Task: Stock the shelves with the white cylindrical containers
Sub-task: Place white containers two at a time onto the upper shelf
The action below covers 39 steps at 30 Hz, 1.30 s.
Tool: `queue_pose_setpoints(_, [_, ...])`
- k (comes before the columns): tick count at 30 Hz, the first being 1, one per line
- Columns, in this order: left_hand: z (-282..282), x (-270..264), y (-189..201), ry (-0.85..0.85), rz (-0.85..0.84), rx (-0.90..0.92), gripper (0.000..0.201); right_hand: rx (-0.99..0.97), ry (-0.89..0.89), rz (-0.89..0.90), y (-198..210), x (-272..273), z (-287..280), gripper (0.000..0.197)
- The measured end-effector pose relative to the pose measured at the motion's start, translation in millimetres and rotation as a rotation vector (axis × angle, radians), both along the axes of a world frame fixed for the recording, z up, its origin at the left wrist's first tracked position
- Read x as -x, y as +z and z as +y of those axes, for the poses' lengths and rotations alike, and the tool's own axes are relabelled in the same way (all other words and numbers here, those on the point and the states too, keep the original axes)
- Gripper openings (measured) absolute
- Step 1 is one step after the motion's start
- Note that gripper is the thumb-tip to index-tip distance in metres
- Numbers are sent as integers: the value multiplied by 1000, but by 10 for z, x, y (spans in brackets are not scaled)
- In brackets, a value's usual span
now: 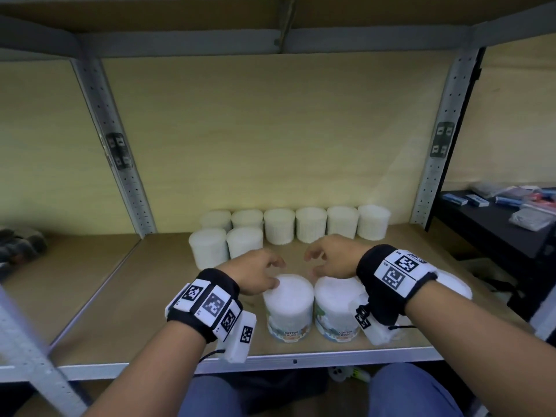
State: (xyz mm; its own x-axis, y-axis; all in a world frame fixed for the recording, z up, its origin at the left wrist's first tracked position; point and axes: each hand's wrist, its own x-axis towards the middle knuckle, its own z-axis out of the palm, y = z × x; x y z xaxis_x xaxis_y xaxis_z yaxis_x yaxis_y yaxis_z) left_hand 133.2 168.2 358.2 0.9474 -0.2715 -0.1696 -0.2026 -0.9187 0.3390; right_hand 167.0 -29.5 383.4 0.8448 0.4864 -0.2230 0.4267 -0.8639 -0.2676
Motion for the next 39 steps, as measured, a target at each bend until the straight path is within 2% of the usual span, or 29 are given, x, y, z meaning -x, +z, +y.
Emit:
queue_pose_setpoints(6, [486, -201, 59, 171, -56, 21, 48, -115, 4, -72, 76, -299, 418, 38])
queue_pose_setpoints(11, [897, -431, 80, 280, -82, 32, 46, -89, 55, -109, 82, -629, 850, 34])
queue_pose_setpoints(16, [1215, -721, 38, 339, -78, 18, 47, -23, 85, -84, 38, -982, 1264, 41])
queue_pose_setpoints(28, [1492, -1257, -142, 333, 40, -94, 58, 177, 136, -40, -215, -1469, 1814, 61])
queue_pose_setpoints(33, [1514, -1300, -217, 324, 33, -104, 60, 278, 175, -73, -257, -1492, 1901, 60])
queue_pose_setpoints(39, [1519, -1282, -255, 322, 9, -105, 58, 308, 174, -99, -271, -1489, 1937, 59])
